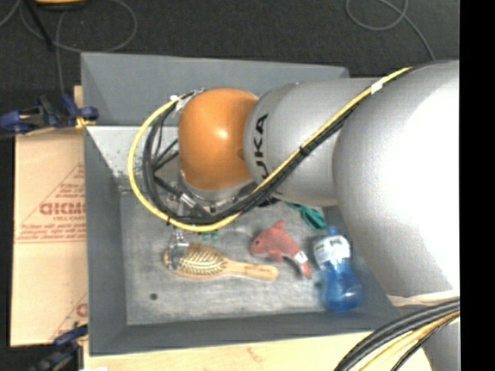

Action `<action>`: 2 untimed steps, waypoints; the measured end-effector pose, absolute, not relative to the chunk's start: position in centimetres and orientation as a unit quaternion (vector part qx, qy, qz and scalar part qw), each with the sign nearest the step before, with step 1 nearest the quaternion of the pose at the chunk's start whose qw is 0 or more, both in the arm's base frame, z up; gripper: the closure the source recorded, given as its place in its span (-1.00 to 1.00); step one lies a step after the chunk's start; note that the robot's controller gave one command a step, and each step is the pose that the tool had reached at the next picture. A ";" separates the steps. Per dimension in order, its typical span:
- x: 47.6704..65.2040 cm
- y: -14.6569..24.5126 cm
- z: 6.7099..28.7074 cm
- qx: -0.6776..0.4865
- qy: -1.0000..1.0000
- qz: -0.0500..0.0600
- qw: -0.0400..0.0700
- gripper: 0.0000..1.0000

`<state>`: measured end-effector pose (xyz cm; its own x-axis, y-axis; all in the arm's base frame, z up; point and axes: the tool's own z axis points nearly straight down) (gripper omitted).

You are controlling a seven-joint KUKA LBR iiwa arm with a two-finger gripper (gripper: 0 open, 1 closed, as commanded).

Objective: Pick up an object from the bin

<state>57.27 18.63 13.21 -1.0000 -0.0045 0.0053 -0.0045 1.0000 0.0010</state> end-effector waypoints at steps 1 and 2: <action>57.5 18.6 13.7 0.000 -1.000 -0.001 -0.001 -1.00; 57.2 13.8 11.3 0.001 -1.000 -0.001 -0.003 -1.00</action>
Offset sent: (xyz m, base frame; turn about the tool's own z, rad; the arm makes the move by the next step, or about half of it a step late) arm -0.0039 -0.0922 -0.0421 0.0088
